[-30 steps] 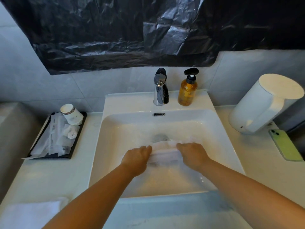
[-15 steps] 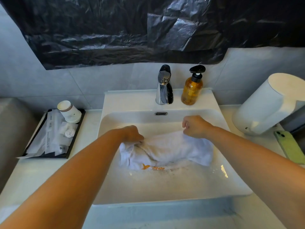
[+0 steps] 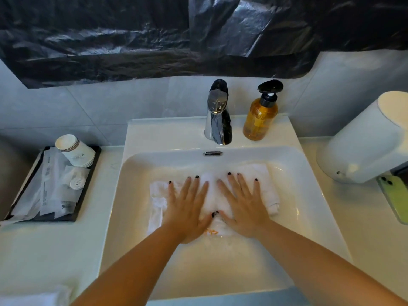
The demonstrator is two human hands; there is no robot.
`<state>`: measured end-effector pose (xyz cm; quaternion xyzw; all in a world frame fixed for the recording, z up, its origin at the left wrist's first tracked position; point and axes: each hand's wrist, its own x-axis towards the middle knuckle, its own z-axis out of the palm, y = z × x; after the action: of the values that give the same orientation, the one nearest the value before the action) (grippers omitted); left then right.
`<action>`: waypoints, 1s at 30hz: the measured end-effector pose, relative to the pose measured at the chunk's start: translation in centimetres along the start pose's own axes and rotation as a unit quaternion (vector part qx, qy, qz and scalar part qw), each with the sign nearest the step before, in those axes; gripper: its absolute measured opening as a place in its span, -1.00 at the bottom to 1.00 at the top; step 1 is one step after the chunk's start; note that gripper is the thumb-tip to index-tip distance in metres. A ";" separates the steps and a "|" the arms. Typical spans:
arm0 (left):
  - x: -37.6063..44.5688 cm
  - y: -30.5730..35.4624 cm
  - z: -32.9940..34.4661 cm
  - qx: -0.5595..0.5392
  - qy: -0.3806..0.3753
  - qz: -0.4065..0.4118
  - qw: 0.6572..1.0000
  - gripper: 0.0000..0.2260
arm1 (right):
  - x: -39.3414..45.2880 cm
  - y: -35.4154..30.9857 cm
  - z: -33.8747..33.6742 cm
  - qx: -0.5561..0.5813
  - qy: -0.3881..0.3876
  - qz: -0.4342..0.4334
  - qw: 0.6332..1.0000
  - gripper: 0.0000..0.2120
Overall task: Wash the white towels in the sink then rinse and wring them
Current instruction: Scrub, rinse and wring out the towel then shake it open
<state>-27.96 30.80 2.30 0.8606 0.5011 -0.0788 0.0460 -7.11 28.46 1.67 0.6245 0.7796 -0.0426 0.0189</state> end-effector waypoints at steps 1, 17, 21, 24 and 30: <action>0.5 -0.2 0.1 0.002 0.011 0.003 1.000 -0.28 | 0.3 0.0 0.2 -0.002 0.013 0.000 1.000 -0.26; 1.7 0.8 -2.7 -0.003 0.049 -0.003 0.999 -0.75 | 2.4 -0.7 -3.1 -0.001 0.047 -0.048 0.998 -0.67; -0.5 -1.2 -0.8 -0.088 0.142 0.080 0.983 -0.56 | 0.0 1.9 -1.7 0.052 0.090 -0.152 0.983 -0.61; -2.2 -3.8 -0.2 -0.069 0.126 0.091 0.985 -0.43 | -2.4 4.0 -1.6 0.007 0.114 -0.166 0.980 -0.41; -4.4 -4.6 -0.2 -0.045 0.149 0.010 0.988 -0.54 | -4.0 3.5 -2.5 0.050 0.167 -0.098 0.980 -0.43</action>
<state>-34.04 29.32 3.26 0.8648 0.4965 0.0738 0.0107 -2.71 25.56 4.38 0.5433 0.8263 0.0215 -0.1470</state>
